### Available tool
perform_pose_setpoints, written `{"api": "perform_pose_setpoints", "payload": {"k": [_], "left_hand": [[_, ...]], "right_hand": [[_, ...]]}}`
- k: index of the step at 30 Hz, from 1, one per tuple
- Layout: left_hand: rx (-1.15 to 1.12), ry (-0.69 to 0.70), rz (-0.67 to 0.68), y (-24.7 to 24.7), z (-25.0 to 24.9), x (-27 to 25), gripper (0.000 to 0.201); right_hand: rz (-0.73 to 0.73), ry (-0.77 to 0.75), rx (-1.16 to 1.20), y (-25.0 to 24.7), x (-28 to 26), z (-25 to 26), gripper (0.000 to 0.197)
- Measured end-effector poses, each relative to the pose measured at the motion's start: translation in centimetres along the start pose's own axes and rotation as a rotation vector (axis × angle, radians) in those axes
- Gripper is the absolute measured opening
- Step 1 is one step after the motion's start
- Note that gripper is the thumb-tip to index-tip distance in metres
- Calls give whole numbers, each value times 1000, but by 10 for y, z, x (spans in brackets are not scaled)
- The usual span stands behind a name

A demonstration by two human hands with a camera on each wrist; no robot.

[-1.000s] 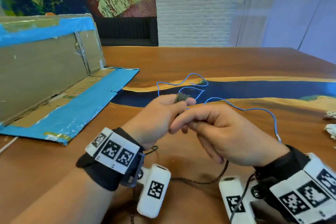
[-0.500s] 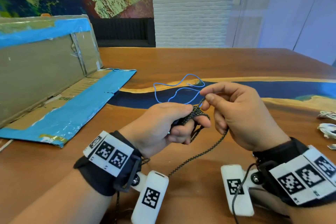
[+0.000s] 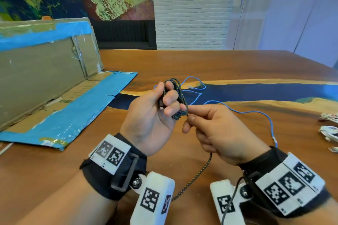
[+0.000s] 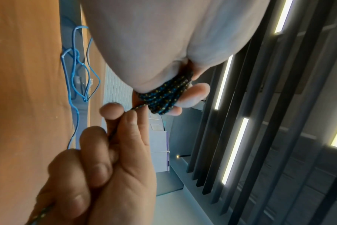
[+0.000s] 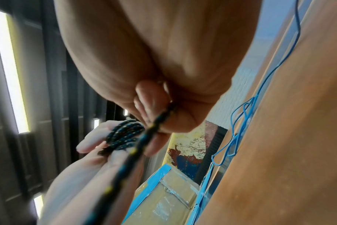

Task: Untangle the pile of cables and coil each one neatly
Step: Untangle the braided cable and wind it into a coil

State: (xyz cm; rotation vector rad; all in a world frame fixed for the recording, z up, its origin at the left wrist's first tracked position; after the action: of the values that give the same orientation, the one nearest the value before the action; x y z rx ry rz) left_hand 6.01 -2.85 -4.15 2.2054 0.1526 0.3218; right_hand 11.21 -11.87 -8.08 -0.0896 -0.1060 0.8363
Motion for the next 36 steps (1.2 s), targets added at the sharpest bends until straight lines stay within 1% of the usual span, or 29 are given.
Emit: {"api": "perform_pose_setpoints", "payload": {"k": [2, 5, 8, 10, 12, 13, 14, 16, 18, 19, 22, 24, 26, 29, 31, 32, 34, 36], "left_hand": [[32, 55, -27, -4, -8, 1, 29], [67, 134, -67, -7, -11, 2, 28], [130, 194, -119, -12, -13, 3, 26], [257, 216, -144, -11, -17, 2, 28], [492, 201, -179, -13, -18, 0, 37], [617, 176, -184, -15, -15, 0, 35], [726, 147, -186, -16, -11, 0, 29], [915, 83, -162, -17, -3, 0, 21], [1050, 2, -87, -15, 8, 1, 25], [1076, -52, -50, -15, 15, 0, 30], [973, -197, 3, -14, 31, -6, 57], [868, -230, 31, -10, 37, -8, 67], [745, -242, 59, -5, 39, -9, 65], [520, -242, 90, 1, 35, -10, 51], [359, -192, 116, 6, 26, -7, 45], [282, -151, 120, 8, 21, -5, 44], [158, -57, 88, 6, 8, 0, 42], [118, 56, 29, 0, -6, 4, 39]], "right_hand": [[58, -16, -82, 12, -2, 3, 30], [117, -45, -223, 20, -3, 3, 40], [205, -15, -258, 28, -6, -4, 42], [279, 10, -237, 37, -11, -6, 35], [316, 7, -203, 41, -15, -1, 26], [297, 1, -178, 39, -15, 3, 27], [256, -6, -140, 34, -14, 7, 31], [146, -33, -55, 17, -12, 17, 36], [48, -72, 10, -2, -11, 25, 37], [2, -84, 55, -12, -10, 28, 35], [-127, -95, 138, -40, -6, 28, 31], [-184, -84, 126, -48, -3, 22, 31], [-206, -57, 103, -50, -1, 14, 31], [-176, -24, 89, -44, 2, 8, 37], [-117, 9, 72, -34, 2, 4, 46], [-78, 30, 49, -27, 2, 1, 45], [9, 64, -7, -11, 1, -7, 34], [83, 87, -51, 4, -1, -13, 30]]}}
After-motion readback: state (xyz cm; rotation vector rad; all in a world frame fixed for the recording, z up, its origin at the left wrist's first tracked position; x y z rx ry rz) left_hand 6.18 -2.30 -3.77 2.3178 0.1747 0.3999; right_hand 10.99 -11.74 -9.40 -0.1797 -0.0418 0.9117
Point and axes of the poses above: each hand's wrist, its own x-axis towards the middle knuckle, its own y-axis out of the palm, z = x × y, the point moved 10 cm from there along x, towards the middle knuckle, and after that the axes turned 9 degrees about -x, right-handed, at the moved point
